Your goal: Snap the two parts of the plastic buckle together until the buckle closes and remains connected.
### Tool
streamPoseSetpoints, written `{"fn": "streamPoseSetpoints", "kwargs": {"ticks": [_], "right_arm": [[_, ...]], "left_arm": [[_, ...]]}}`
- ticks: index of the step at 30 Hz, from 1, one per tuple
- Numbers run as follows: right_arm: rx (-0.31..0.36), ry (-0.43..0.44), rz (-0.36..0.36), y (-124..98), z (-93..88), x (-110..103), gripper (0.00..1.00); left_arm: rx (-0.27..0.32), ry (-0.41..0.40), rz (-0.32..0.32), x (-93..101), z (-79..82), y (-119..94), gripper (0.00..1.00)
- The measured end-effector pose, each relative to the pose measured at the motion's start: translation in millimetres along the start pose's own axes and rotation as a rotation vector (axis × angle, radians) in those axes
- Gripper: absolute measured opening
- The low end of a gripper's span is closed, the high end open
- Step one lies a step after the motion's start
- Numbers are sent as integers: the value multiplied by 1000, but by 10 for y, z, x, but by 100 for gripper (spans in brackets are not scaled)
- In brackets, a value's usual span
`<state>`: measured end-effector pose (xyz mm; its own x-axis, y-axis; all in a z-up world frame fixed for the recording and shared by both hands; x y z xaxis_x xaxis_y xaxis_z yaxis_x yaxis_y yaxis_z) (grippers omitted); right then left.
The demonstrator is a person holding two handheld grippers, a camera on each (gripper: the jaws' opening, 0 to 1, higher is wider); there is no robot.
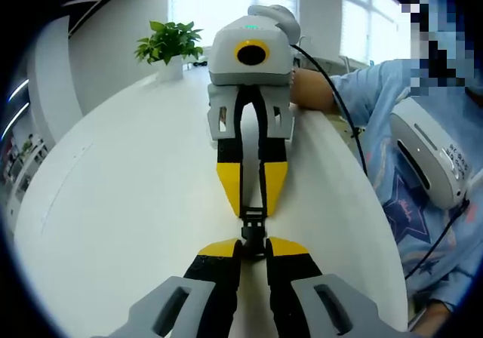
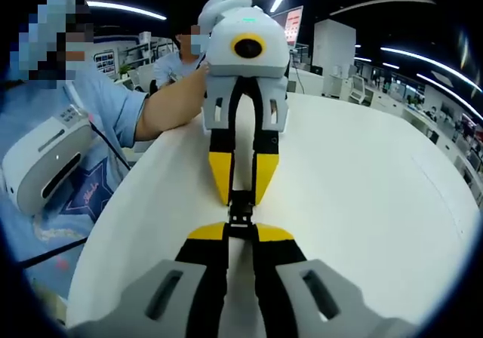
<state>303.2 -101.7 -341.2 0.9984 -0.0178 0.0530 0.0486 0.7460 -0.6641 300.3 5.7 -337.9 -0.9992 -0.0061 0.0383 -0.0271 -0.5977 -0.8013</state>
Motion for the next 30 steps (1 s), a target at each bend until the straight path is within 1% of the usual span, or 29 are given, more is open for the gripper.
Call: {"fn": "streamPoseSetpoints", "kwargs": {"ticks": [5, 9, 17, 30], "right_arm": [[3, -3, 0, 8, 6, 4, 11], [2, -4, 2, 17, 15, -4, 11], [-9, -15, -6, 27, 33, -13, 12], [-10, -8, -10, 18, 33, -5, 12]], "left_arm": [[-16, -20, 11, 14, 38, 16, 12], [-28, -18, 17, 37, 49, 21, 12], [-27, -26, 14, 36, 39, 19, 12], [-25, 12, 27, 50, 27, 10, 13]]}}
Point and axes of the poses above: the point that each gripper's makers call its tool centre point, and the gripper's own axes: y roughly forward along the fingers, x roughly to its right, z roughly out of its top, the point moved 6 cm from there along -y, roughly backward along the fingers, and after that the axes turned 8 degrees about -x, right-handed, at the moved point
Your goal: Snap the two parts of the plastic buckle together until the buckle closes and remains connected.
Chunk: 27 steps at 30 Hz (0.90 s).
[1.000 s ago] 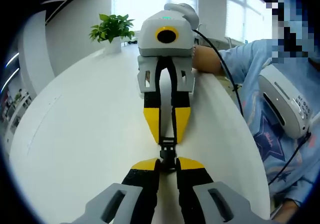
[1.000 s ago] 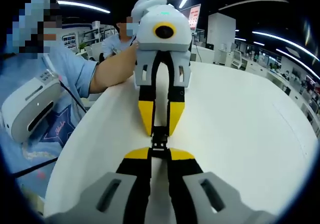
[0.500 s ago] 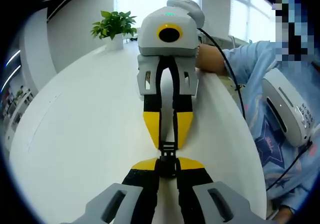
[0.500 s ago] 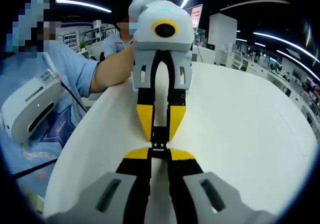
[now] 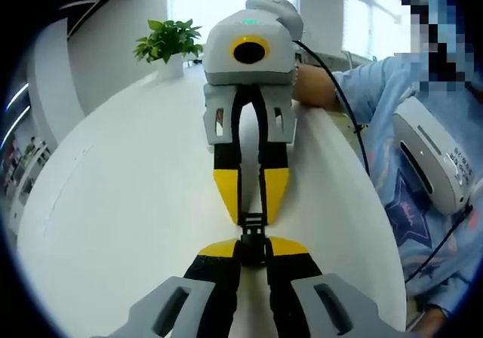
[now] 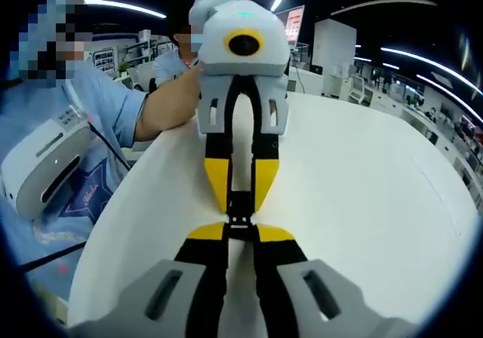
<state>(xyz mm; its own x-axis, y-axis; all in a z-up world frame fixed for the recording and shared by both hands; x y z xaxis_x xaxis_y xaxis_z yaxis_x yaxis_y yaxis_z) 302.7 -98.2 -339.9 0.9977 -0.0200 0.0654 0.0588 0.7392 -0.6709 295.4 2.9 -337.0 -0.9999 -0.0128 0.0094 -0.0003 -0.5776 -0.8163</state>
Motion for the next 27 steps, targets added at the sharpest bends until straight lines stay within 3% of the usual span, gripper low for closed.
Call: {"fn": "streamPoseSetpoints", "kwargs": {"ticks": [20, 23, 25, 27], "right_arm": [[-15, 12, 20, -106, -78, 39, 17], [-32, -1, 36, -145, -101, 30, 11], [-35, 6, 36, -136, -98, 45, 0], [-39, 4, 37, -141, -93, 28, 0]], "left_arm": [[-11, -42, -9, 1, -16, -7, 12], [-12, -43, -8, -2, -14, -9, 12], [-12, -43, -8, -2, -14, -10, 12], [-14, -45, -8, -3, -12, -11, 12]]}}
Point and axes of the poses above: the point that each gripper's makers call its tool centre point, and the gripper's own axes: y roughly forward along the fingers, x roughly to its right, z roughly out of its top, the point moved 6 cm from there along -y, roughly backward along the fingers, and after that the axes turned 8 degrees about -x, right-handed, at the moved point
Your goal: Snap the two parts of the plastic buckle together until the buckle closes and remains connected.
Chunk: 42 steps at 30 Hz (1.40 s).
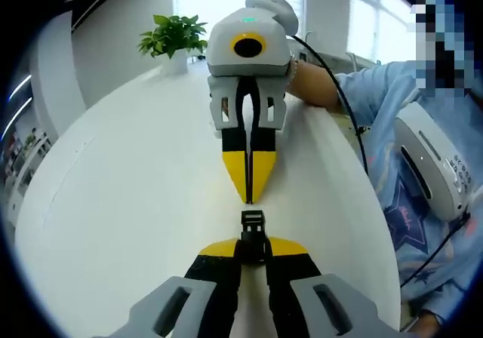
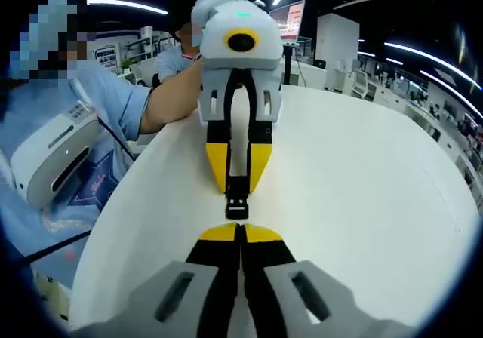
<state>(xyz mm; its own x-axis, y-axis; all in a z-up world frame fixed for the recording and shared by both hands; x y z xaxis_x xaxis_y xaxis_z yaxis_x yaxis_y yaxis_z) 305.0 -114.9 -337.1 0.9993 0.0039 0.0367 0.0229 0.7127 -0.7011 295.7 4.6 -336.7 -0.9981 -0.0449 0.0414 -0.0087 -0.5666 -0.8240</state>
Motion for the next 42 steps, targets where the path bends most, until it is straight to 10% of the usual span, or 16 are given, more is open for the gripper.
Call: {"fn": "streamPoseSetpoints", "kwargs": {"ticks": [42], "right_arm": [[-9, -8, -49, 74, 71, -5, 0]], "left_arm": [[-14, 35, -9, 71, 14, -13, 12]]}}
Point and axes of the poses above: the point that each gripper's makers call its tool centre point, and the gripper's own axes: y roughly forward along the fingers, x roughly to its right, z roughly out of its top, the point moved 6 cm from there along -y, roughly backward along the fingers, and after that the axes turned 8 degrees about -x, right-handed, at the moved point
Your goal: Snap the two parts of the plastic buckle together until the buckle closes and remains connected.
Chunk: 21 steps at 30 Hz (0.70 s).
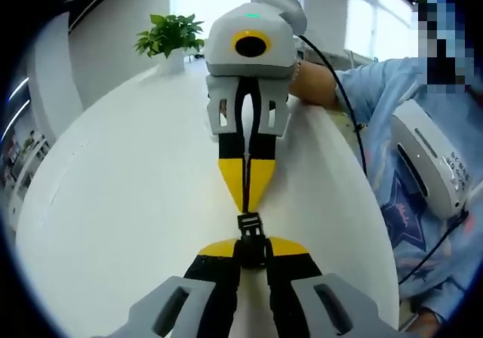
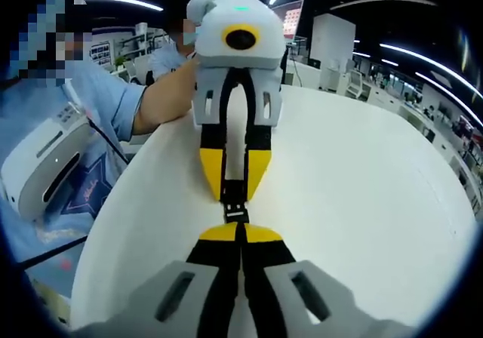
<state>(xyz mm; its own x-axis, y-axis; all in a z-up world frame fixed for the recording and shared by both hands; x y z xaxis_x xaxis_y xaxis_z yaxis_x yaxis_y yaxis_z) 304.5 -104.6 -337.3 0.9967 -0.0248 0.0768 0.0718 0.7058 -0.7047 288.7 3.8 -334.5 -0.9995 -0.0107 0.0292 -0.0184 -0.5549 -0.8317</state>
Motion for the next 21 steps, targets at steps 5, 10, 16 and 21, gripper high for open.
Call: {"fn": "streamPoseSetpoints", "kwargs": {"ticks": [5, 10, 16, 21], "right_arm": [[-1, -2, -3, 1, -2, -14, 0], [0, 0, -4, 1, -3, -15, 0], [1, -10, -1, 1, -6, -26, 0], [6, -34, 14, 10, -12, -69, 0]], "left_arm": [[-6, 18, 4, 5, -4, -4, 13], [-35, -6, 19, -4, -21, -26, 15], [-144, -45, 7, 22, 19, -24, 12], [-267, -75, -6, 8, 88, -9, 10]]}}
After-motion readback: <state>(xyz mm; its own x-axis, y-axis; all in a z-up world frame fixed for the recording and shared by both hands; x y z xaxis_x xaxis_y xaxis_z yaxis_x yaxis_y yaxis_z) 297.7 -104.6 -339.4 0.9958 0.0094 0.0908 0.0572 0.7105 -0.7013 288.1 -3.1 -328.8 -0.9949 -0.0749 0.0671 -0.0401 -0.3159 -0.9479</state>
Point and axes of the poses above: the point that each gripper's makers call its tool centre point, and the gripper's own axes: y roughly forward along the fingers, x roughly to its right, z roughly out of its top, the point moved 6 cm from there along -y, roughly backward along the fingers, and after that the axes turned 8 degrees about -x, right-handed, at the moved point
